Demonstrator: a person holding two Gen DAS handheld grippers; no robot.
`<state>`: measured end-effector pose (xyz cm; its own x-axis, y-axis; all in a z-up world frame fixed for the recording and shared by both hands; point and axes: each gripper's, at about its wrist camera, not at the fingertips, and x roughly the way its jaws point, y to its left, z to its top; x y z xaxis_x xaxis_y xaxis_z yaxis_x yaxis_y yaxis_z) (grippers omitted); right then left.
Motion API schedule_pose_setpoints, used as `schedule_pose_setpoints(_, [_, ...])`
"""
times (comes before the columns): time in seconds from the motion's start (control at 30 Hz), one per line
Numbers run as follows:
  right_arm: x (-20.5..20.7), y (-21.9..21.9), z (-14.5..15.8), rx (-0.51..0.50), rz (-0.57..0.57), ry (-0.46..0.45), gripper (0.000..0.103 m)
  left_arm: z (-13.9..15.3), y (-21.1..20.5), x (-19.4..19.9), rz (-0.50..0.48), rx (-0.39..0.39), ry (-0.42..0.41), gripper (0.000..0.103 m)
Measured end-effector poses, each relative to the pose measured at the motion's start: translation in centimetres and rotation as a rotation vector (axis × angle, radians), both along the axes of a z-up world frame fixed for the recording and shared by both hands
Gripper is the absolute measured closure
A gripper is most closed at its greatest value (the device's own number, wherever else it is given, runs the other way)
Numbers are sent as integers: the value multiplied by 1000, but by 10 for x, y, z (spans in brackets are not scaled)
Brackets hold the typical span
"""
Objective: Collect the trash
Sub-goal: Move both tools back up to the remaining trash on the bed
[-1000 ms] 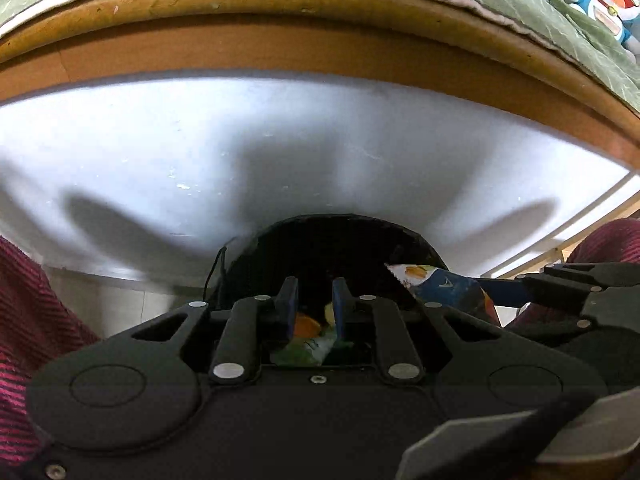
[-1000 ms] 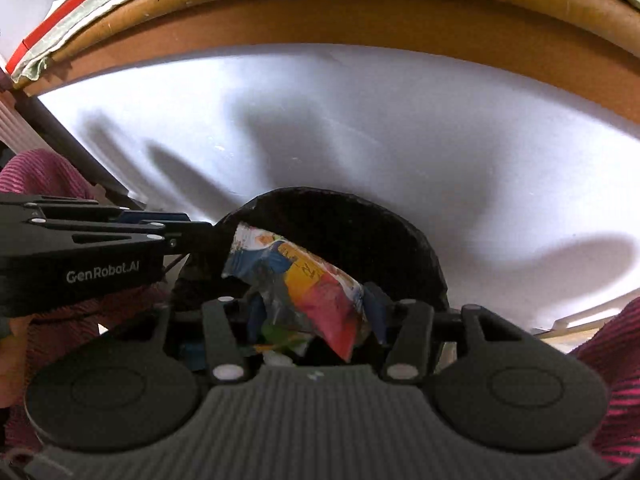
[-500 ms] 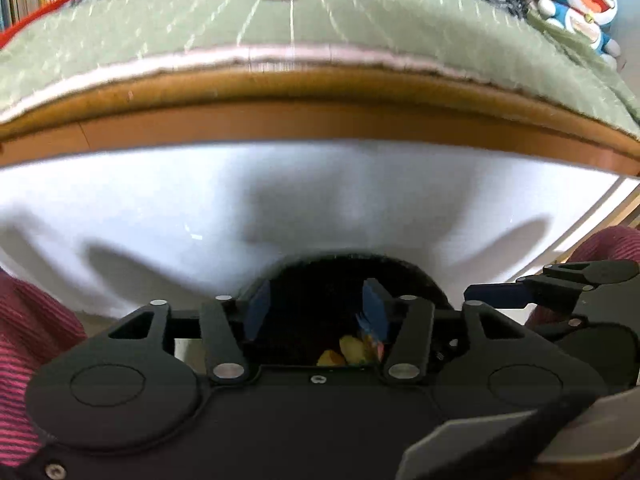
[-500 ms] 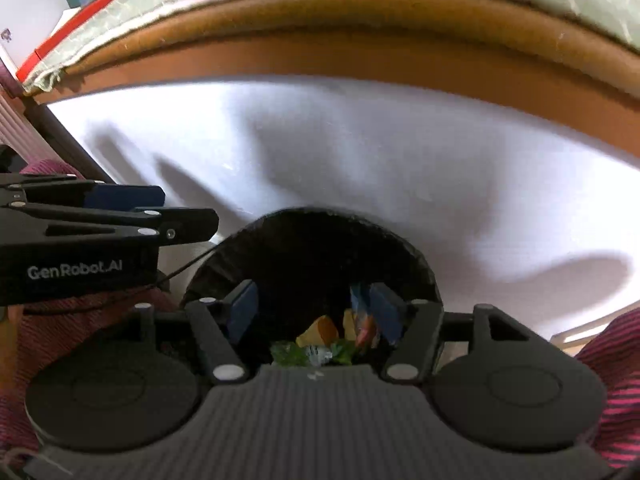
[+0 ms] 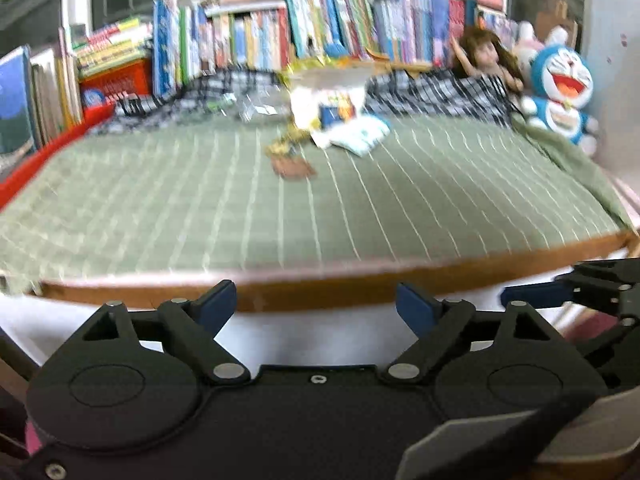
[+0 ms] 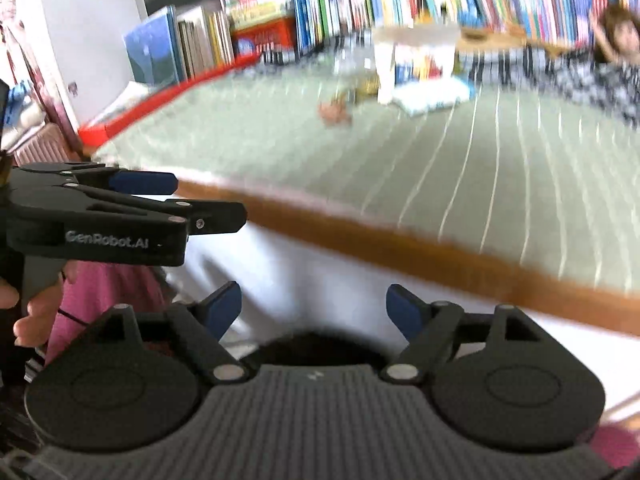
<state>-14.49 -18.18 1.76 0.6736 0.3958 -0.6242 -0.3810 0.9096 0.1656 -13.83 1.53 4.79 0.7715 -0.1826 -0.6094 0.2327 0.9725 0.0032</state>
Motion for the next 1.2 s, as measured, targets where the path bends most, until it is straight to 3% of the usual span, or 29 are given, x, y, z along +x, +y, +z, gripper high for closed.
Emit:
schedule_pose_setpoints(0.2, [28,-7,15,-28,-54,-59,15,11,2,35,52,10,-18,16])
schedule_pose_setpoints(0.57, [94,-17,22,-93,-122,-111,12,4,-6,104,72,-8,-28,15])
schedule_pose_setpoints(0.8, [157,-18,29,-160,-110,-142,3,-5,-1,161,90,-114,-44,12])
schedule_pose_setpoints(1.03, [223,-23,23,-182,-94,-112,0,-22,4,214,122,-190,15,12])
schedule_pose_setpoints(1.2, [259,-25,11,-97,-164,-33,0,-34,3,231,124,-234,53,12])
